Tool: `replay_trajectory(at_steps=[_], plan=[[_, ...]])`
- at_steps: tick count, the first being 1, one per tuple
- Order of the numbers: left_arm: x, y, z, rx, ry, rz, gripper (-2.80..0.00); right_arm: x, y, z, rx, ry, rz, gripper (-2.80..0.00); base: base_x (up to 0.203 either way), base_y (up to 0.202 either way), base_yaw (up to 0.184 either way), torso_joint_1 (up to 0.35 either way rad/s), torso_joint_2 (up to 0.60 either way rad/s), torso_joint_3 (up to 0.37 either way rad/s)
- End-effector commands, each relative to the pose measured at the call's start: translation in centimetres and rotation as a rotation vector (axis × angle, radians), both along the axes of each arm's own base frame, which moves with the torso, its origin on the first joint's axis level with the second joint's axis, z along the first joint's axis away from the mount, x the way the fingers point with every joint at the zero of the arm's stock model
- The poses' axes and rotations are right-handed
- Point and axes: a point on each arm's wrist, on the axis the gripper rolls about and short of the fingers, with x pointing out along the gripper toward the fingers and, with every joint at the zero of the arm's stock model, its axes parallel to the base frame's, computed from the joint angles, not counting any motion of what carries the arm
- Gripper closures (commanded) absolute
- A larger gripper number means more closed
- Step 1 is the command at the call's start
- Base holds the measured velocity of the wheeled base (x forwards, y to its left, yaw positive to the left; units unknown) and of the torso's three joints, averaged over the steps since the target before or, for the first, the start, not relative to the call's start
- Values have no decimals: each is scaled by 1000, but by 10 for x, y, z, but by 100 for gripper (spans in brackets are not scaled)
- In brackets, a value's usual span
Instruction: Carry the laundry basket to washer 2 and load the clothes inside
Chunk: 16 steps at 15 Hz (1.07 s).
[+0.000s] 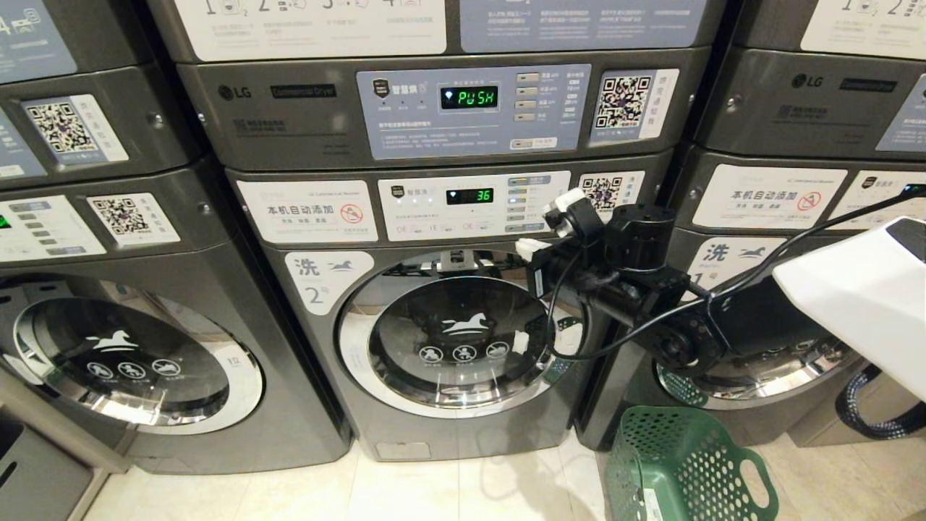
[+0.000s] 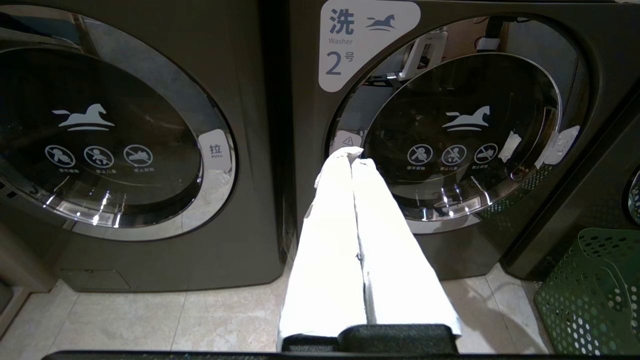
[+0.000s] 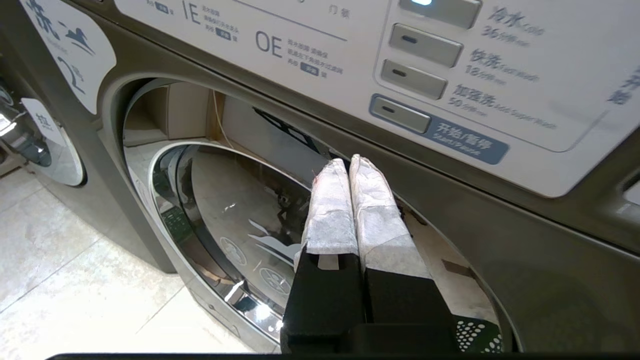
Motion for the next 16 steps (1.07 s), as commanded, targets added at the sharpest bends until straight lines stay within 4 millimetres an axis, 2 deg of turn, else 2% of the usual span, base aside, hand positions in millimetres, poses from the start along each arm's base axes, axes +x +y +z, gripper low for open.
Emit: replay_trajectory(at_steps=[1,6,16], plan=[[3,0,-11,0,39,0,0,4,0,-5,-2,1,-4,0,0,0,0,0,0,0],[3,0,-11,-1,39,0,0,16,-4,6,20,-42,-23,0,0,0,0,0,0,0],[3,0,-11,-1,39,0,0,30,1,-2,22,-48,-28,0,0,0,0,0,0,0]])
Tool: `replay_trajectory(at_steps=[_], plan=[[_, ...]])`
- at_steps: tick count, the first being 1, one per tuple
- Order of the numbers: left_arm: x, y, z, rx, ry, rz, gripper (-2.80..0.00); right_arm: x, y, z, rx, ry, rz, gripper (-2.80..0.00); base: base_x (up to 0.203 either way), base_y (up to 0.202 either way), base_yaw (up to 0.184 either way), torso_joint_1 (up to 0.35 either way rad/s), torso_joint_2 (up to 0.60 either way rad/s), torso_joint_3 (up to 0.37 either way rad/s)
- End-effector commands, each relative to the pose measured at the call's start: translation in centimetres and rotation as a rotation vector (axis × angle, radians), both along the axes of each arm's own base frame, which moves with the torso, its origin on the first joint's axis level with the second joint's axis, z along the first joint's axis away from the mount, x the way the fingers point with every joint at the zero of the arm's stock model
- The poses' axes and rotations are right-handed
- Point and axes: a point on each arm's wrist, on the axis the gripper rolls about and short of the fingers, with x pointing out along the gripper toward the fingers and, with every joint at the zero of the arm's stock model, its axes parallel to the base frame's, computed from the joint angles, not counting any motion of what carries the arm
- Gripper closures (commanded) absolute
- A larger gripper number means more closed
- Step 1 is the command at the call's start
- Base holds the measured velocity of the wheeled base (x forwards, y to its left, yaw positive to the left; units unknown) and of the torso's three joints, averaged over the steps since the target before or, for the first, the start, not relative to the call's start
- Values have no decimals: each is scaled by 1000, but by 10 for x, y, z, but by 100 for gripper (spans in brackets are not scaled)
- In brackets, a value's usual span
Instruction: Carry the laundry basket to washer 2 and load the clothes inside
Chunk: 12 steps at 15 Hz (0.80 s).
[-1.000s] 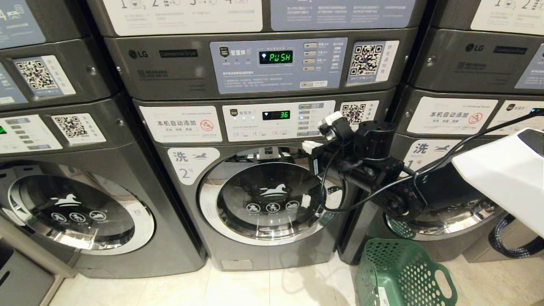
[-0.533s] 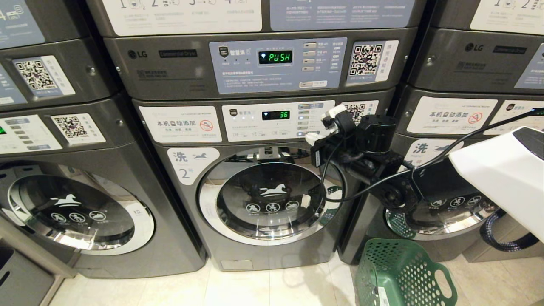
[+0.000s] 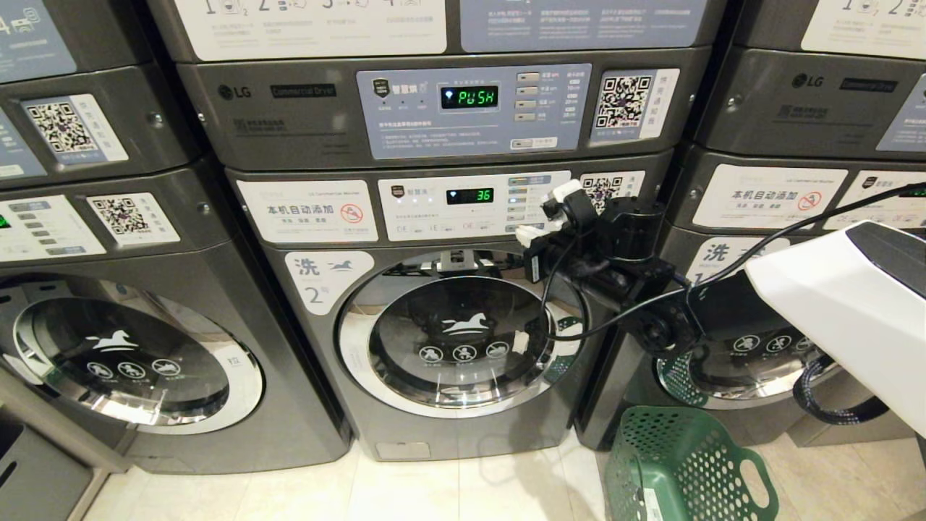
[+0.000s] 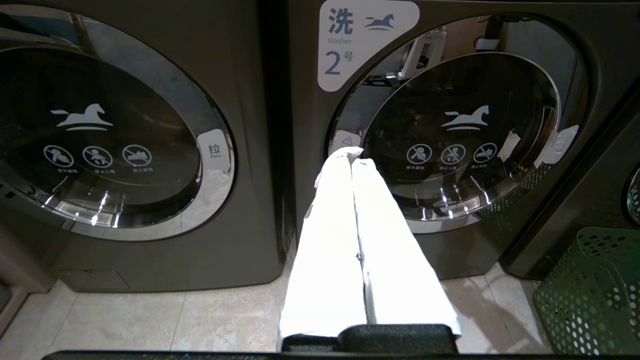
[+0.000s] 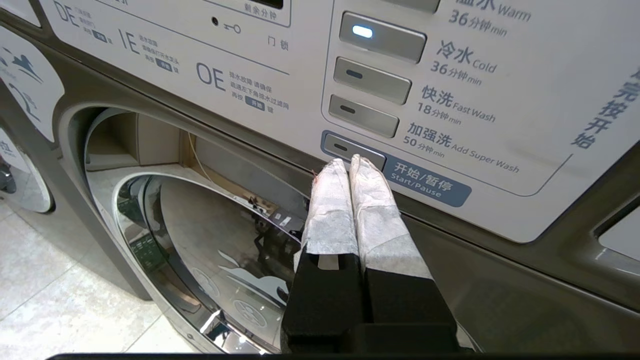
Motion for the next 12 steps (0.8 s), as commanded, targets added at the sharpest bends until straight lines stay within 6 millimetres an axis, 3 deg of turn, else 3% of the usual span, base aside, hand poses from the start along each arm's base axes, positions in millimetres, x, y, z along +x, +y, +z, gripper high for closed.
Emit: replay_trajectory(at_steps=[1,12], plan=[[3,0,-11,1,39,1,0,3,1,-3,-1,-1,-1,0,0,0,0,0,0,0],[3,0,-11,0,39,1,0,14,2,-2,9,-14,-22,0,0,0,0,0,0,0]])
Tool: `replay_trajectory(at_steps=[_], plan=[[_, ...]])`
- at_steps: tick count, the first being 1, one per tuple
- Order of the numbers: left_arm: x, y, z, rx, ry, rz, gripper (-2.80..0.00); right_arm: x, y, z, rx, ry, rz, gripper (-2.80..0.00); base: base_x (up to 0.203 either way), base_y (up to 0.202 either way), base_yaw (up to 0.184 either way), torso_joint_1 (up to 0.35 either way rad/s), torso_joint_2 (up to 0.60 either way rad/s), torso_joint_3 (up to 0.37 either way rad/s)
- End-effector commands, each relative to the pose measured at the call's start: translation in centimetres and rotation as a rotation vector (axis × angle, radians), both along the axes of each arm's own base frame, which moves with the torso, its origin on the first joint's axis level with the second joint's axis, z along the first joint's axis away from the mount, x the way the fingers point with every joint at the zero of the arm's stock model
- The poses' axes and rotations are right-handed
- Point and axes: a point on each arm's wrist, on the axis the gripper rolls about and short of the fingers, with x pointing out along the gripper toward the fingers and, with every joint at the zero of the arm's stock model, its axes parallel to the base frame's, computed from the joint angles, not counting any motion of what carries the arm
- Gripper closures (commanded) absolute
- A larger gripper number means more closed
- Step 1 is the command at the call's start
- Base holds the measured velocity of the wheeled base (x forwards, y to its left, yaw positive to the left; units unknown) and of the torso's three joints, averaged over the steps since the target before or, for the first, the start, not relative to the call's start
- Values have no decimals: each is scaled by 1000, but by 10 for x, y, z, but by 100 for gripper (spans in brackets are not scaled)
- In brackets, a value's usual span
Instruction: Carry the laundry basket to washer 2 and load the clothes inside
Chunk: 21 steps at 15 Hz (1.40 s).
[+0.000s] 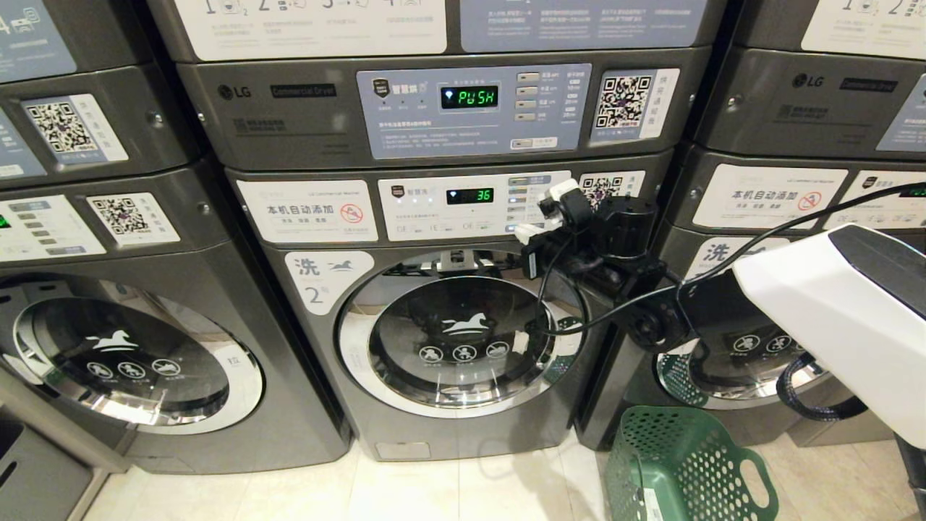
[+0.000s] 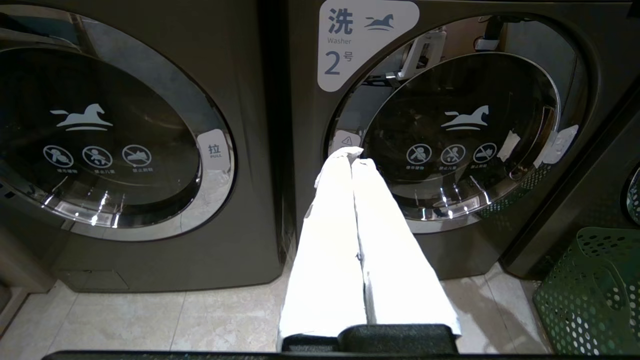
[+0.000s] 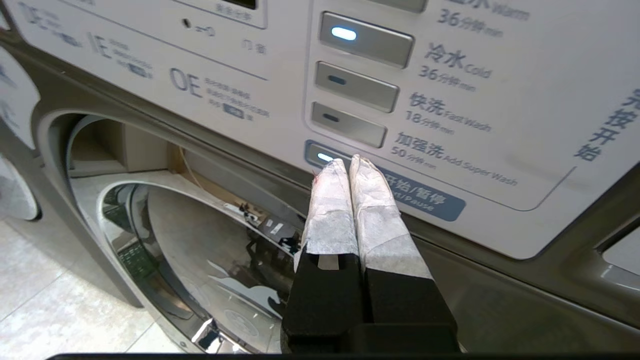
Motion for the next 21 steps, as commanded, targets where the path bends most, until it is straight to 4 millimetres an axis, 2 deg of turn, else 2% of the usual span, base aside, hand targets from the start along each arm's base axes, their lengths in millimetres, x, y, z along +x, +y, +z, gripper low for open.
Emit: replay_trajectory(at_steps=[1,10,21], plan=[[3,0,-11,0,39,1,0,4,1,2,11,-17,-23,0,0,0,0,0,0,0],[3,0,-11,-1,39,0,0,8,3,-2,2,-2,-34,0,0,0,0,0,0,0],[3,0,-11,-1,39,0,0,-11,-8,4,-6,26,-57,0,0,0,0,0,0,0]])
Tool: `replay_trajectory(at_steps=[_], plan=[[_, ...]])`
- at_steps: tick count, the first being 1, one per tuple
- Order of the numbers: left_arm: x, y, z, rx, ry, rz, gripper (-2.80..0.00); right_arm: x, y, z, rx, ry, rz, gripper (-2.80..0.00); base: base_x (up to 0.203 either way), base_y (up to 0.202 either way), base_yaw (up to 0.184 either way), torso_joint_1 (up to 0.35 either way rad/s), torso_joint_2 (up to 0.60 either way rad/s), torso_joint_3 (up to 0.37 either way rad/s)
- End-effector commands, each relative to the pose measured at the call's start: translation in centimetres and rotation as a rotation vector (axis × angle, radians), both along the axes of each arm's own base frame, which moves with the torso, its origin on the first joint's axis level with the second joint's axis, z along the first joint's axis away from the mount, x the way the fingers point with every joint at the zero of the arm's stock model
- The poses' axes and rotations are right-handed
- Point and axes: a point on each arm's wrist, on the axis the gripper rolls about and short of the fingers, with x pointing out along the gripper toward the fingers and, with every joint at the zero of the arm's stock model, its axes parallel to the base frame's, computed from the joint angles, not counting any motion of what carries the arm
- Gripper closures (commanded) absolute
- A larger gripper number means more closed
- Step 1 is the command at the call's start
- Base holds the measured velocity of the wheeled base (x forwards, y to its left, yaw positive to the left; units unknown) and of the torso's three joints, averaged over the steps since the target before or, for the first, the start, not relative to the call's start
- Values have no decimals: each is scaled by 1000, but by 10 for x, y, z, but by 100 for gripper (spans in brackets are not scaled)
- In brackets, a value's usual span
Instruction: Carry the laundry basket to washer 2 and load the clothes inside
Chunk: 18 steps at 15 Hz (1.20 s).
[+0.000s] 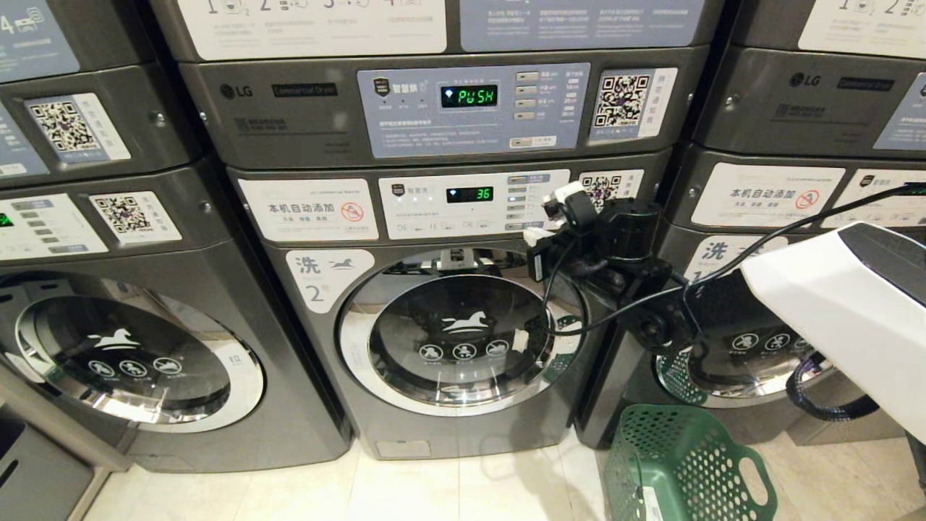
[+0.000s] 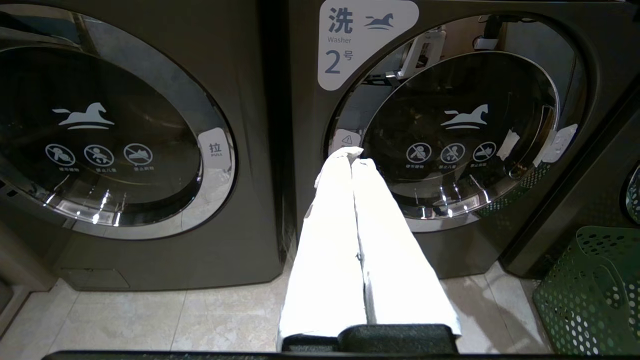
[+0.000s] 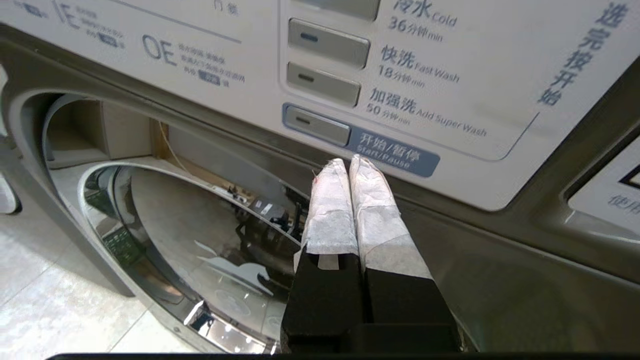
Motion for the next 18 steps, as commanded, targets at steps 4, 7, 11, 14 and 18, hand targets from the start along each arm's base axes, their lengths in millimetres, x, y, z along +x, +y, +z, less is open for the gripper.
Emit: replay_trajectory(at_steps=[4,7,11,14,18], plan=[[3,0,-11,0,39,1,0,-7,-1,9,8,-14,9,0,0,0,0,0,0,0],[3,0,-11,0,39,1,0,-7,2,8,7,-13,24,0,0,0,0,0,0,0],[3,0,-11,-1,39,1,0,-4,5,6,7,-14,28,0,0,0,0,0,0,0],[3,0,-11,1,39,1,0,1,7,6,11,-26,32,0,0,0,0,0,0,0],[3,0,-11,-1,39,1,0,5,9,2,10,-25,32,0,0,0,0,0,0,0]])
